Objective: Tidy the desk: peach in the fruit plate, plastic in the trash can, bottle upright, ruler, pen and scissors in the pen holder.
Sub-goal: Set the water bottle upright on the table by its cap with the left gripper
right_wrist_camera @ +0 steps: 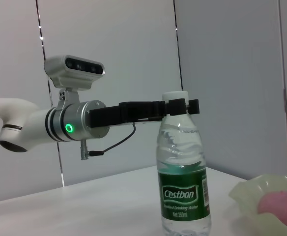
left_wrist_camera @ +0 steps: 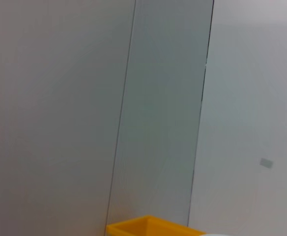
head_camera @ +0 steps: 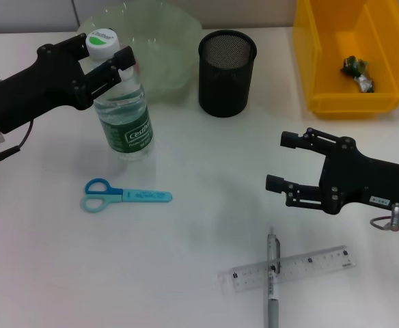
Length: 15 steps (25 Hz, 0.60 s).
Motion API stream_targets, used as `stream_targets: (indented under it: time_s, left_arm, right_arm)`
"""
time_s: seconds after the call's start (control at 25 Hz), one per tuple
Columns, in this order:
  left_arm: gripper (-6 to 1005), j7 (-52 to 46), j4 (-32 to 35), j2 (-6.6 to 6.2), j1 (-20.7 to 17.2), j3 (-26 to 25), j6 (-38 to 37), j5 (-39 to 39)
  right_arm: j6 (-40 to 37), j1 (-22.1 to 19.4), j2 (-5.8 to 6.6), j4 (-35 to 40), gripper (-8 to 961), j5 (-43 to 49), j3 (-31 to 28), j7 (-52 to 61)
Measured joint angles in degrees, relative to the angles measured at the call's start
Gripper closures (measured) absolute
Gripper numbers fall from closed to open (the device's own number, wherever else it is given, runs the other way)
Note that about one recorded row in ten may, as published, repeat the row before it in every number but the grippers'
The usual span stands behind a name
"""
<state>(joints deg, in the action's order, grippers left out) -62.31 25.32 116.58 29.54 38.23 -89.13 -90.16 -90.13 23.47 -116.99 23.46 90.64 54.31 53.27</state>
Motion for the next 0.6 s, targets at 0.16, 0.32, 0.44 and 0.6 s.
stream_targets:
  time_s: [0.16, 0.32, 0.44, 0.6]
  left_arm:
    - [555, 0.0, 0.0, 0.11, 0.1, 0.0, 0.5, 0.0]
    - [555, 0.0, 0.0, 0.15, 0.2, 0.0, 1.1, 0.1]
    - [555, 0.0, 0.0, 0.16, 0.3, -0.4, 1.3, 0.1]
    - [556, 0.1, 0.0, 0.38, 0.4, -1.2, 2.0, 0.1]
  right_arm:
    - [-0.3, 0.0, 0.14, 0.0, 134, 0.4, 0.0, 0.1]
    - [0.0, 0.2, 0.16, 0.1, 134, 1.3, 0.1, 0.2]
    - [0.0, 0.2, 0.17, 0.1, 134, 1.4, 0.1, 0.3]
    - [0.2, 0.2, 0.19, 0.1, 134, 1.4, 0.0, 0.3]
